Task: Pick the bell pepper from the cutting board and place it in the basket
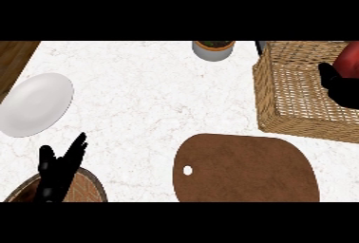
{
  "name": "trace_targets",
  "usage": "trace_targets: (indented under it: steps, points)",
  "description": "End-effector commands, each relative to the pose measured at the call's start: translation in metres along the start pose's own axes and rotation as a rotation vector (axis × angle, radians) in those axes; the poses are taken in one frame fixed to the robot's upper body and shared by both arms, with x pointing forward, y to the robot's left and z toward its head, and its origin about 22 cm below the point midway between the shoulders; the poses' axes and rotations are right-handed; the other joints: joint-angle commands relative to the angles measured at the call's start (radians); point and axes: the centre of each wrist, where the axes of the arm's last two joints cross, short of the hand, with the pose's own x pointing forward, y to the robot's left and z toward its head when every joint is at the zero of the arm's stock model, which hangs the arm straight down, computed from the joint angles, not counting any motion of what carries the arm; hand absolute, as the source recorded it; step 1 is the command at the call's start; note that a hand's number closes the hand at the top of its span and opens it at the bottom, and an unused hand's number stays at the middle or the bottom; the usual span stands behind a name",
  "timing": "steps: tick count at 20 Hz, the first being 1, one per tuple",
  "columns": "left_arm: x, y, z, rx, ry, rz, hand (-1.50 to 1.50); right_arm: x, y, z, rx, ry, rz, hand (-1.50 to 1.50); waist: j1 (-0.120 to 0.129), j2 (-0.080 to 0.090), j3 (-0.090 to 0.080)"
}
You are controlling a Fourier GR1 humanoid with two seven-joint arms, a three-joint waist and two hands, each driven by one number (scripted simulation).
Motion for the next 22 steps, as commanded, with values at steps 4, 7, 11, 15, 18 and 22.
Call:
trace_targets:
  steps: [4, 7, 11, 15, 18, 22]
  points:
    - [-0.009, -0.004, 0.002, 0.007, 0.057, 0.014, 0.00, -0.030, -0.023, -0.065, 0.001, 0.073, 0.072, 1.50, 0.008, 0.008, -0.007]
    - [-0.001, 0.008, 0.002, -0.015, 0.068, -0.005, 0.00, -0.040, -0.017, -0.063, -0.002, 0.059, 0.088, 1.50, 0.003, 0.006, -0.007]
    - [-0.001, -0.006, 0.003, -0.018, 0.063, -0.014, 0.00, -0.063, -0.025, -0.101, 0.005, 0.076, 0.101, 1.50, 0.008, 0.007, -0.007]
    - [-0.016, -0.013, -0.006, -0.003, 0.065, -0.005, 0.00, -0.077, -0.003, -0.115, 0.019, 0.108, 0.059, 1.50, 0.007, 0.008, -0.007]
    - [-0.009, -0.012, -0.012, 0.008, 0.048, -0.015, 0.00, -0.113, 0.004, -0.117, 0.030, 0.153, -0.016, 1.50, 0.003, 0.008, -0.007]
    - [-0.005, 0.002, 0.010, 0.003, 0.074, -0.017, 0.00, -0.140, 0.024, -0.125, 0.011, 0.203, -0.122, 1.50, 0.014, 0.008, -0.006]
